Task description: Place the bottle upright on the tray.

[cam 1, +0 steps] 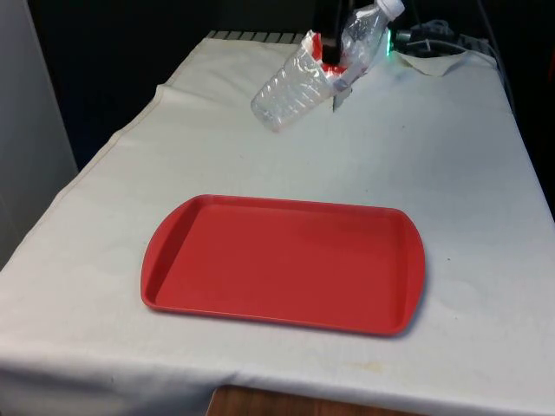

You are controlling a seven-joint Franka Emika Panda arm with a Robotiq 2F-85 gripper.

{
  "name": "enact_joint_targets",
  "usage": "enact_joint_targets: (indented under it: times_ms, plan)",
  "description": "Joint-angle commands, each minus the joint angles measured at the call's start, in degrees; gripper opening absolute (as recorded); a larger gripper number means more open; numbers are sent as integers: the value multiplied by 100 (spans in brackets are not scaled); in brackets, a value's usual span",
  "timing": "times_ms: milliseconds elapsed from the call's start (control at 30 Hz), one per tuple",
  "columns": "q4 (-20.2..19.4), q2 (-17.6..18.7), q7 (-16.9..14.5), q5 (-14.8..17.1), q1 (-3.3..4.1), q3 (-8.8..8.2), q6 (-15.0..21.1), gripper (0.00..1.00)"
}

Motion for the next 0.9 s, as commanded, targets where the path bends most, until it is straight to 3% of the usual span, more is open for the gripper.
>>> enact_joint_targets:
  times_ms: [0,67,133,333,367,400,667,700,867]
  plan:
    - [17,29,-109,155,-23,23,63,0]
    - [17,17,-52,115,-6,-6,23,0]
    - [52,57,-229,395,-34,17,86,0]
    - [92,86,-470,837,-46,0,69,0]
    - [74,57,-372,699,-17,-29,29,0]
    - [92,86,-504,900,-46,0,69,0]
    - [155,126,-865,1484,-52,-23,34,0]
    - [132,109,-773,1375,-29,-57,29,0]
    - [195,166,-1066,1822,-63,-29,17,0]
